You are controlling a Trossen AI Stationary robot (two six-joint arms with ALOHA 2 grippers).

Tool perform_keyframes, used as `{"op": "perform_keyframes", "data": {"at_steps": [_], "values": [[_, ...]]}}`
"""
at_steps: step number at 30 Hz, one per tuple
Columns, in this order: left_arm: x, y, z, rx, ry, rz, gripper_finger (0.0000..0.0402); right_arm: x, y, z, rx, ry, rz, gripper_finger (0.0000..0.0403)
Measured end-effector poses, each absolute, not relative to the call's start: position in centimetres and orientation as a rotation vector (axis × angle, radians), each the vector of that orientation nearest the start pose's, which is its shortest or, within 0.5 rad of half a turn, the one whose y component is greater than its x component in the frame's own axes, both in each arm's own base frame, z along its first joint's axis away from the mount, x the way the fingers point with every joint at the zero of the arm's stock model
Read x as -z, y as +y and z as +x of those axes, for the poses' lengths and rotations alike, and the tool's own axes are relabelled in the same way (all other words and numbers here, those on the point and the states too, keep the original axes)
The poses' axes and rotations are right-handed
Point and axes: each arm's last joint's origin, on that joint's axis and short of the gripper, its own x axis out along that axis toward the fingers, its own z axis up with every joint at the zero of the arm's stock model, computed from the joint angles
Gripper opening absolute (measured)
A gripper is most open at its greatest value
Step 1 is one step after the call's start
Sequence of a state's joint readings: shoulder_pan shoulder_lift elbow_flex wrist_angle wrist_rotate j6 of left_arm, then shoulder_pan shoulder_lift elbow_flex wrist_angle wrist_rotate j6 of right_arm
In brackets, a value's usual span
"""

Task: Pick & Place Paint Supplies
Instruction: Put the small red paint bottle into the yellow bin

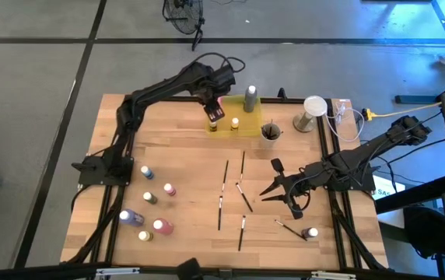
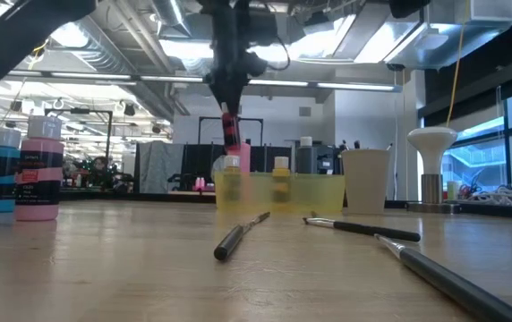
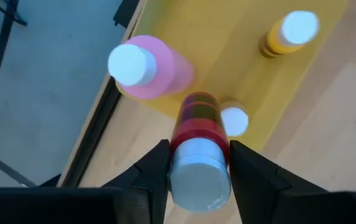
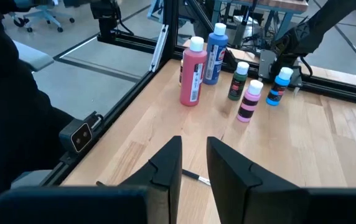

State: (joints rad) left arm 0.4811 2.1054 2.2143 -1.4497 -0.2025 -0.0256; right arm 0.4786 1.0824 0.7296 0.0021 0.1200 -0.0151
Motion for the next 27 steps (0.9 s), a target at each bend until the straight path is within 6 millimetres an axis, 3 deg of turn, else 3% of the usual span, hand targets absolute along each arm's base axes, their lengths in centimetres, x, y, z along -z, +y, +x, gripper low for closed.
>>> {"op": "perform_keyframes", "data": {"at_steps": [18, 27], "values": [[-30.2, 21.2, 37.2, -0.605, 1.351, -0.258, 0.0133, -27.0, 10.7, 21.3, -0.354, 0.370, -0.131, 0.0078], [-29.6, 22.0, 36.6, -0.698, 1.330, -0.456, 0.0133, -26.3, 10.9, 21.8, -0.358, 0.400, -0.162, 0.0078]]}}
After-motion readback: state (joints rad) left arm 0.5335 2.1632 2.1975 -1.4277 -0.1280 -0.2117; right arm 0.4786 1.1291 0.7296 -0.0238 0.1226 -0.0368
